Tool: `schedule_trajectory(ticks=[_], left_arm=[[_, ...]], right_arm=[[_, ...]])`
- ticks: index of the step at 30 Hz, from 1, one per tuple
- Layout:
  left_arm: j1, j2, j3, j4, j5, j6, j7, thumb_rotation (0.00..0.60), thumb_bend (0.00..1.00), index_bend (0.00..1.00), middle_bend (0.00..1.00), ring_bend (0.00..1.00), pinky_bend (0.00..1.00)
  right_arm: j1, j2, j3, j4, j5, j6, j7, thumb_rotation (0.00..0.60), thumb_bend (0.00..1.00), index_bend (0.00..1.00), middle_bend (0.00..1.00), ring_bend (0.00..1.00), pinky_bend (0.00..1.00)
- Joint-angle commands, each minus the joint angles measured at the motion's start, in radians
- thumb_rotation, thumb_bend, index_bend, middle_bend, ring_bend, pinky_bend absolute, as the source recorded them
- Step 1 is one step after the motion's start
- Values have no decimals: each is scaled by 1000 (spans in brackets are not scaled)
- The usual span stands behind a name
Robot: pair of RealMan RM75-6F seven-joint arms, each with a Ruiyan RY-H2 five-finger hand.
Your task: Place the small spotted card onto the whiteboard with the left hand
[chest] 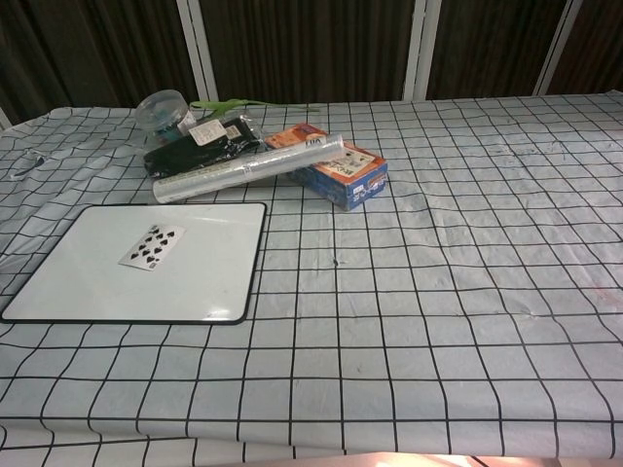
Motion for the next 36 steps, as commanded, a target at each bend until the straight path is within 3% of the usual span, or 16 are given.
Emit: schedule_trajectory(ticks=[1,12,25,36], left_arm=[[7,3,-5,-2,13,5,-6,600,332,359,0,0,7],[32,-4,-22,24,67,2,-34,600,332,437,0,0,16],[49,-14,-36,55,94,-20,-43,600,333,439,0,0,17],[59,-31,-50,92,107,-28,-46,600,332,574,7,0,26]], right_arm=[[0,0,0,0,0,0,-1,600,171,0,0,0,0],[0,-2,1,-2,1,-6,-8,600,170,0,0,0,0],[-1,-1,2,-3,3,-4,-5,600,171,0,0,0,0],[-1,0,3,-5,4,-4,-6,600,170,0,0,0,0]])
